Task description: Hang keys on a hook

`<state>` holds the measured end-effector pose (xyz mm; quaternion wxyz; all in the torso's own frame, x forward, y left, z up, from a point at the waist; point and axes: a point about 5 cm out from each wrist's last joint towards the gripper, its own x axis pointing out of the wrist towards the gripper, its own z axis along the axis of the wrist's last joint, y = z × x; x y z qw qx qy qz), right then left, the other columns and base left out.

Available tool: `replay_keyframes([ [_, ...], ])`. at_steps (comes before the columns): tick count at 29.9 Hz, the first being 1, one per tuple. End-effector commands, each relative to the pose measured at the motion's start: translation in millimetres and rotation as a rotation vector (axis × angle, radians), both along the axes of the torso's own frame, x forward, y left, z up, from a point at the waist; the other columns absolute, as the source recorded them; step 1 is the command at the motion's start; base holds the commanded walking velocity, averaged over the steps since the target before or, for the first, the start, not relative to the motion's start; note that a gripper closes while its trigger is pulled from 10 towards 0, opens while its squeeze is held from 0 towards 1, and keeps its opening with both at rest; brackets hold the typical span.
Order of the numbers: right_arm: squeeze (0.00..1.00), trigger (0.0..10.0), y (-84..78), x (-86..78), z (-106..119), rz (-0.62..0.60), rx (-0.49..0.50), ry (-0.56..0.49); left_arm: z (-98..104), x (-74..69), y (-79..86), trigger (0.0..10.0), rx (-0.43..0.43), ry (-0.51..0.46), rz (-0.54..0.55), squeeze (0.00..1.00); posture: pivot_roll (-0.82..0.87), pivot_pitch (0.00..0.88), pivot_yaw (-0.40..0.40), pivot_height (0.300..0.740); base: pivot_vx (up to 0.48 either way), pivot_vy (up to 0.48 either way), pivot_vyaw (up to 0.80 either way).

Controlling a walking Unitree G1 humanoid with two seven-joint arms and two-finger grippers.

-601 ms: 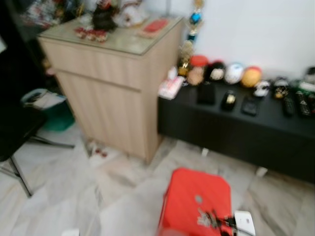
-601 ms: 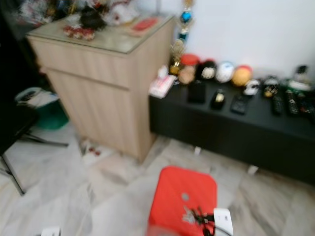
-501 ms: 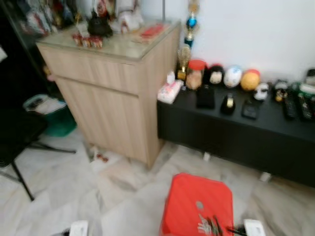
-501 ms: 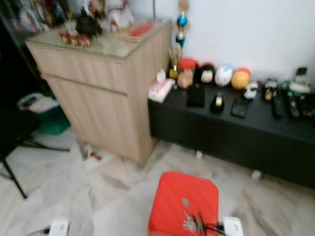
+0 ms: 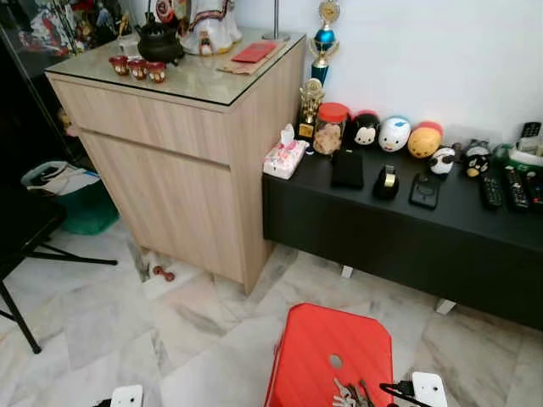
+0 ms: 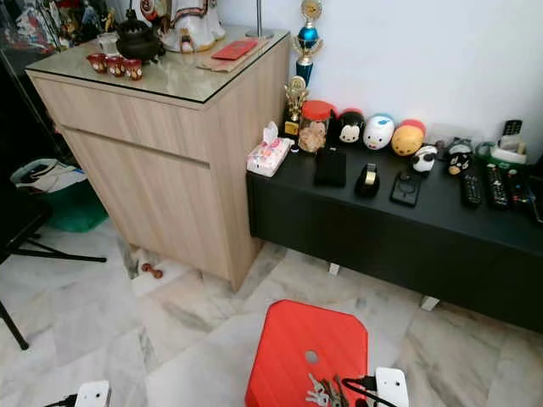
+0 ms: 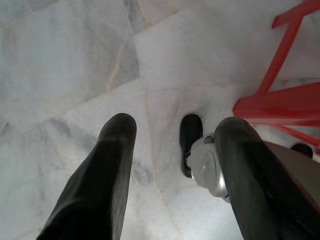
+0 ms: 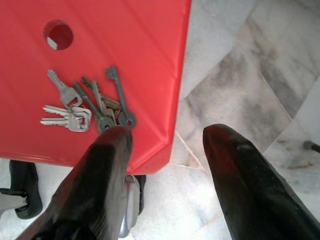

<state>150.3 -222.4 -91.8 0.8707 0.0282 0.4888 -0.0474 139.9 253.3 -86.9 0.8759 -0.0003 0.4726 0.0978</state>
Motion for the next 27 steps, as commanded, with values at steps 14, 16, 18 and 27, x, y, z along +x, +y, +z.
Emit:
replay_keyframes([
  [14,0.00,10.0,0.5,0.7,0.2,-0.028,0.015,-0.009,-1.8,-5.7,1.3,10.0,-0.008,0.019,-0.003,0.00,-0.02,0.000,-0.018,0.740,0.000,0.000,0.00],
  [16,0.00,10.0,0.3,0.5,0.2,-0.030,0.016,-0.009,-1.8,-5.8,1.1,10.0,-0.008,0.020,-0.004,0.00,-0.03,0.000,-0.018,0.740,0.000,0.000,0.00],
  [18,0.00,10.0,0.2,0.4,0.2,-0.031,0.016,-0.009,-1.9,-5.9,1.1,10.0,-0.007,0.021,-0.005,0.00,-0.03,0.000,-0.018,0.740,0.000,0.000,0.00],
  [27,0.00,10.0,-0.2,0.3,0.3,-0.030,0.017,-0.011,-2.4,-6.7,1.1,10.0,0.000,0.033,-0.014,0.00,-0.03,0.000,-0.021,0.740,0.000,0.000,0.00],
])
